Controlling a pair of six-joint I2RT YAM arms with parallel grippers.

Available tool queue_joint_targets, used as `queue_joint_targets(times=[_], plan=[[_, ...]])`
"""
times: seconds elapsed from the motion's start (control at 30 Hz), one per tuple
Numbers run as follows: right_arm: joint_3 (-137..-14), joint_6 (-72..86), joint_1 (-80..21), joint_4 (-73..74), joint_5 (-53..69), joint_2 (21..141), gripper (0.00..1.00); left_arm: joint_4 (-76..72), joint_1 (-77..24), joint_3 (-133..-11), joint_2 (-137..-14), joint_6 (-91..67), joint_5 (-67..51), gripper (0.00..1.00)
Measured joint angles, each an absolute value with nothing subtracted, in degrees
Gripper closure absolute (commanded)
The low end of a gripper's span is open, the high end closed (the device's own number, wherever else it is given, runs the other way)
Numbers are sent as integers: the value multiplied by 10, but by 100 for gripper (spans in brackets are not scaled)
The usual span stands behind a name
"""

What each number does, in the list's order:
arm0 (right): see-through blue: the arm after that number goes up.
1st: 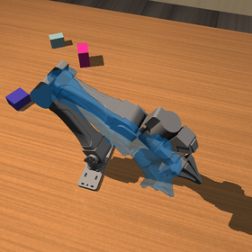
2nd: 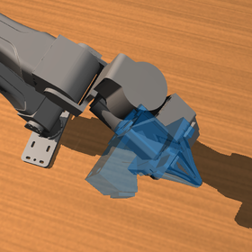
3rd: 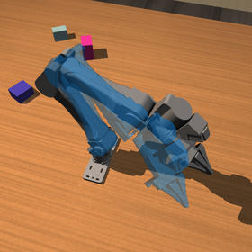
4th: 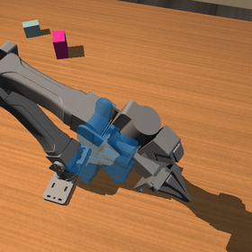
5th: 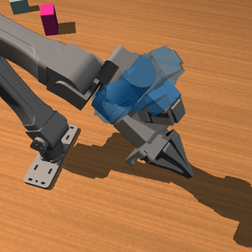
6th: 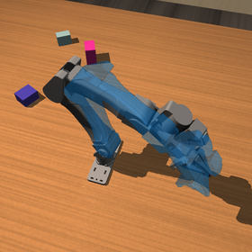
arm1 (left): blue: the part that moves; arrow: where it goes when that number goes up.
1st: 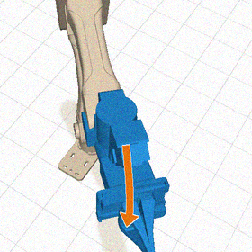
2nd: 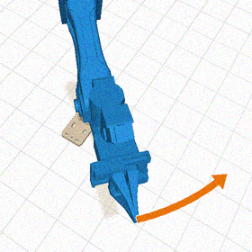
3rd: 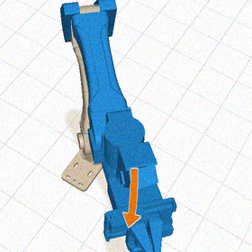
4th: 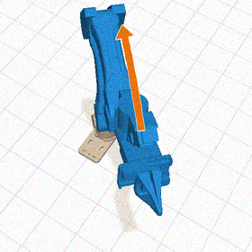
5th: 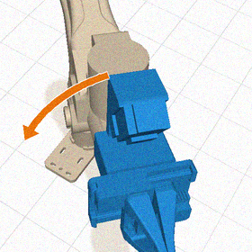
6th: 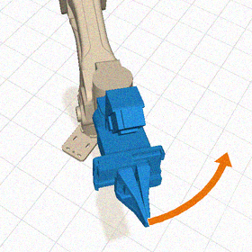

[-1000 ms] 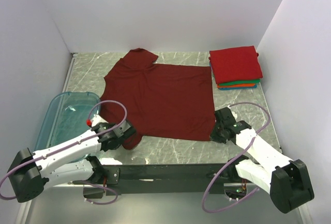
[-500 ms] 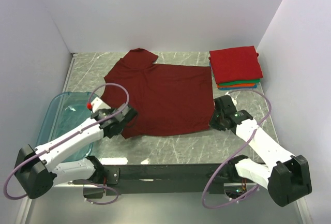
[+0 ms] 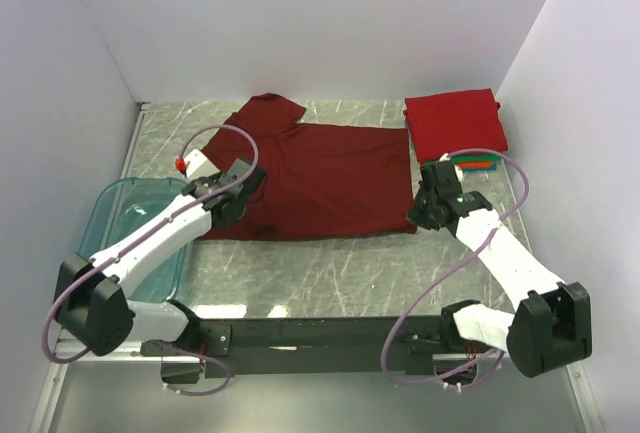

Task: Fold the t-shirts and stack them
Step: Fold the tshirt

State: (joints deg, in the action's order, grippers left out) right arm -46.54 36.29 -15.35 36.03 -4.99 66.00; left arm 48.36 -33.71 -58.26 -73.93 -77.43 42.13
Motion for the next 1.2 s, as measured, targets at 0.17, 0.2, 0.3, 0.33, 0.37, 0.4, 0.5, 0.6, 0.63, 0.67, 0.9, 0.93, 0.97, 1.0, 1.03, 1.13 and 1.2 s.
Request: queue_joint_targets(times=[0.17, 0.2, 0.3, 0.33, 0.37, 0.4, 0.5, 0.6, 0.63, 0.67, 0.9, 0.93, 0.97, 1.0, 1.03, 1.13, 1.2], plan=[[-498, 349, -135, 355, -49, 693, 95, 462, -309, -615, -773, -742, 422, 100], [-504, 346, -133, 354, -48, 701, 95, 458, -303, -621, -780, -735, 421, 100], [-522, 342, -127, 348, -43, 723, 95, 447, -291, -639, -803, -715, 421, 100], [-527, 342, -124, 346, -40, 732, 95, 443, -287, -647, -812, -708, 421, 100], [-532, 341, -122, 343, -38, 740, 95, 438, -283, -656, -822, -701, 420, 100], [-536, 340, -120, 340, -36, 747, 95, 434, -280, -664, -833, -694, 420, 100], [-548, 340, -115, 336, -34, 769, 95, 424, -270, -690, -864, -674, 419, 99], [-566, 338, -110, 336, -34, 792, 94, 414, -261, -713, -898, -656, 418, 99], [-573, 338, -108, 335, -34, 801, 94, 411, -257, -722, -909, -651, 418, 99], [-578, 338, -107, 333, -34, 810, 93, 408, -254, -729, -920, -646, 418, 99], [-630, 336, -88, 329, -34, 894, 87, 363, -227, -790, -1014, -587, 402, 87], [-642, 336, -85, 327, -35, 912, 85, 357, -225, -799, -1027, -578, 400, 84], [-657, 335, -82, 328, -37, 933, 83, 351, -220, -816, -1049, -570, 396, 79], [-671, 335, -80, 326, -37, 951, 78, 343, -217, -829, -1065, -563, 392, 77], [-687, 334, -78, 326, -39, 971, 58, 341, -212, -850, -1088, -554, 385, 71], [-710, 333, -76, 323, -43, 997, 20, 334, -200, -903, -1138, -524, 373, 20], [-711, 324, -75, 323, -44, 995, 18, 333, -194, -926, -1151, -513, 370, 1]])
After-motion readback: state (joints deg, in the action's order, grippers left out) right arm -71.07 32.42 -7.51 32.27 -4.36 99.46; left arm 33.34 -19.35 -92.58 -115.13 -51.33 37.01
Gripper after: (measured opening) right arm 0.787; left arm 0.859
